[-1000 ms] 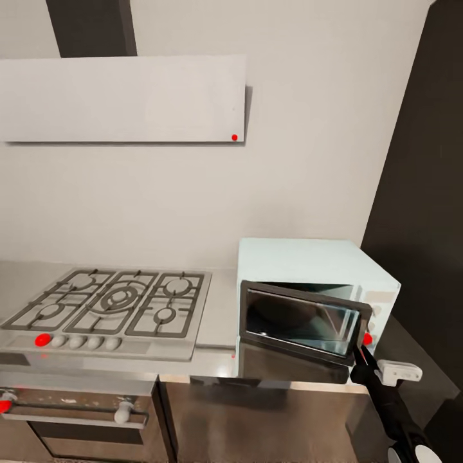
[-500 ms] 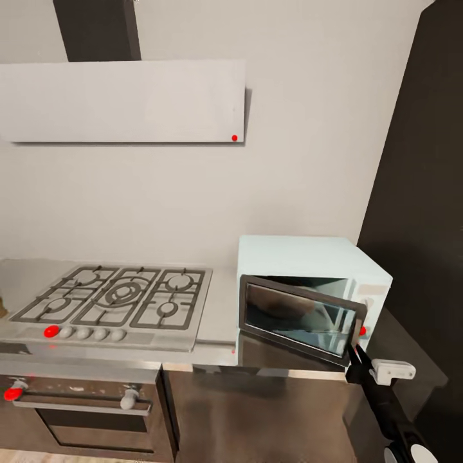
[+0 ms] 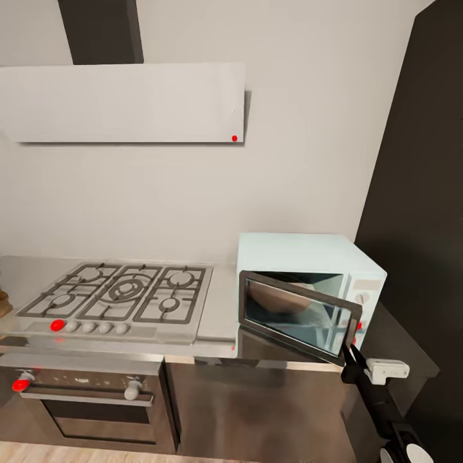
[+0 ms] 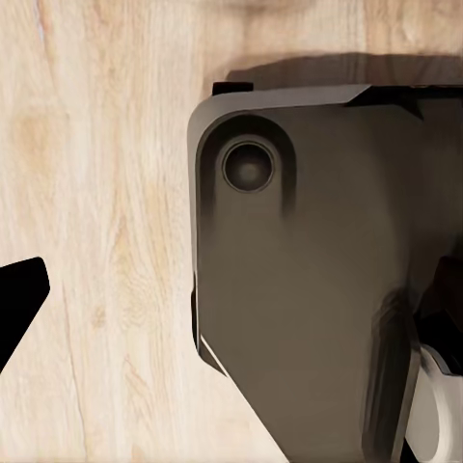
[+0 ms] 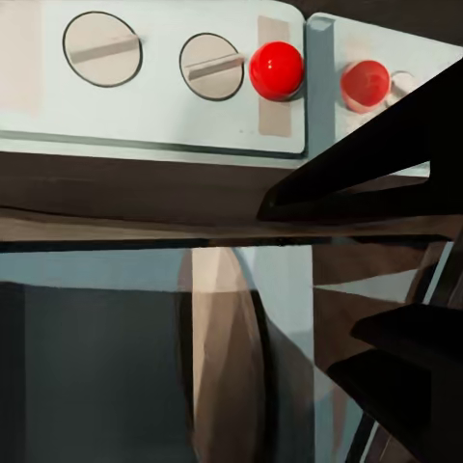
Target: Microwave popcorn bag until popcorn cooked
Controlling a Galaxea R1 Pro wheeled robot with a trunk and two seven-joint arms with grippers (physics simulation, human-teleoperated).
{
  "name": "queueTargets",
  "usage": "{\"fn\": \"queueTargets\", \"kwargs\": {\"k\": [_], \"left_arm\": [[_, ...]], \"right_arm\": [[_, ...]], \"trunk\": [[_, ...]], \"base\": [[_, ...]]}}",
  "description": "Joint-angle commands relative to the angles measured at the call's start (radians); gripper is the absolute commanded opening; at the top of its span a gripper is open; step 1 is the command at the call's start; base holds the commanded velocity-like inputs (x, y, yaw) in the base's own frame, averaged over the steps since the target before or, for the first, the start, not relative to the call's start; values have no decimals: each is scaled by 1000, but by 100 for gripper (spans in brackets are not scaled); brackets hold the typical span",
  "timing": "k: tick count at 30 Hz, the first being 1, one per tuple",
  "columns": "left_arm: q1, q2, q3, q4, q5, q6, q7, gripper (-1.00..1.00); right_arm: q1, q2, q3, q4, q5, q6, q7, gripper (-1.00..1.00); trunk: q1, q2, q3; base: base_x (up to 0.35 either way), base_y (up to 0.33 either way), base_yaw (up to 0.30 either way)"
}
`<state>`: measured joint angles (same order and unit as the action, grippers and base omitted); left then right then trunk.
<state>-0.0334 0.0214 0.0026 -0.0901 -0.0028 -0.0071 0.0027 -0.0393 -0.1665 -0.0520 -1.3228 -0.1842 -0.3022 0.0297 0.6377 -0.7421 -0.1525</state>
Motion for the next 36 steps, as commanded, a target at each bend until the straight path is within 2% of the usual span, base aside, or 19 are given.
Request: {"fn": "queueTargets", "kwargs": {"k": [1,14,15,29,36], "left_arm": [[0,0,0,0,0,-1,0,100],[0,0,0,0,0,-1,0,100],[0,0,0,0,0,-1,0,100],[0,0,0,0,0,-1,0,100],[0,0,0,0,0,-1,0,100]], "right_arm": [[-1,-1,-51,10,-18,-3,-8,-100],[-1,-1,-50,10,-18,-3,-8,-100],[-1,-1,-50,10,-18,-3,-8,100],[-1,-1,-49,10,-18,-3,-8,100],[-1,-1,-49,10,-18,-4,-8,100]], "trunk": [[0,-1,-2],[0,-1,-2],[0,-1,-2],[0,-1,-2],[0,-1,-2]], "base": [[-28,0,0],[-41,22,0],[0,0,0],[-7,0,0],[-262,0,0]]}}
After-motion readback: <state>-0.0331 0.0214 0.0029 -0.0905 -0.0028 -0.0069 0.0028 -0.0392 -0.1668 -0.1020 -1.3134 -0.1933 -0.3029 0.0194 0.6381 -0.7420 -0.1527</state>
